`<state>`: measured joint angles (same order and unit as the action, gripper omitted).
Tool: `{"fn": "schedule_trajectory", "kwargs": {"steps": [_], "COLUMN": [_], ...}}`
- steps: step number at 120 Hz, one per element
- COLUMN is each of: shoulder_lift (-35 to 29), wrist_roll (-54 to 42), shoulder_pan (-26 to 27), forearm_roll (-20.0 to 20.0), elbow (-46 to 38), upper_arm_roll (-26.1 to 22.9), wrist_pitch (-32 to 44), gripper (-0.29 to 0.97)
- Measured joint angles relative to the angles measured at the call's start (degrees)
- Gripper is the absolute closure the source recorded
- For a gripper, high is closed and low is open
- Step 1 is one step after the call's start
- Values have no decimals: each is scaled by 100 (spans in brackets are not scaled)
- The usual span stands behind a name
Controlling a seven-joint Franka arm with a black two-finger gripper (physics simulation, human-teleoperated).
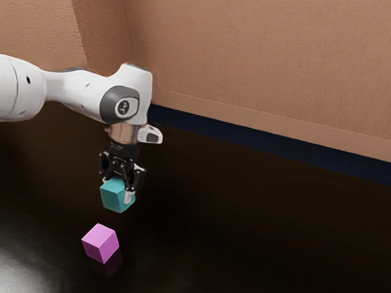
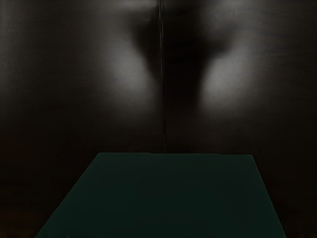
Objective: Pick up the blue block with one arm, and put the blue block on the pink block with one arm
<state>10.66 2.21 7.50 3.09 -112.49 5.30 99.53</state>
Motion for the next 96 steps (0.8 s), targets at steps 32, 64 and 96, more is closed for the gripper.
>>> {"fn": "schedule_trajectory", "kwargs": {"steps": [32,64,96], "shoulder_lift": [-907,-1036,-1038], "wrist_roll": [232,454,610], "shoulder_pan": [-2,-78,-66], "forearm_roll": [269,328,358], "elbow": [-1355,-1767,-1924], "upper_arm_roll": [-4,-82,-93], "wrist_pitch": [580,841,1036], "gripper": [26,26,26]}}
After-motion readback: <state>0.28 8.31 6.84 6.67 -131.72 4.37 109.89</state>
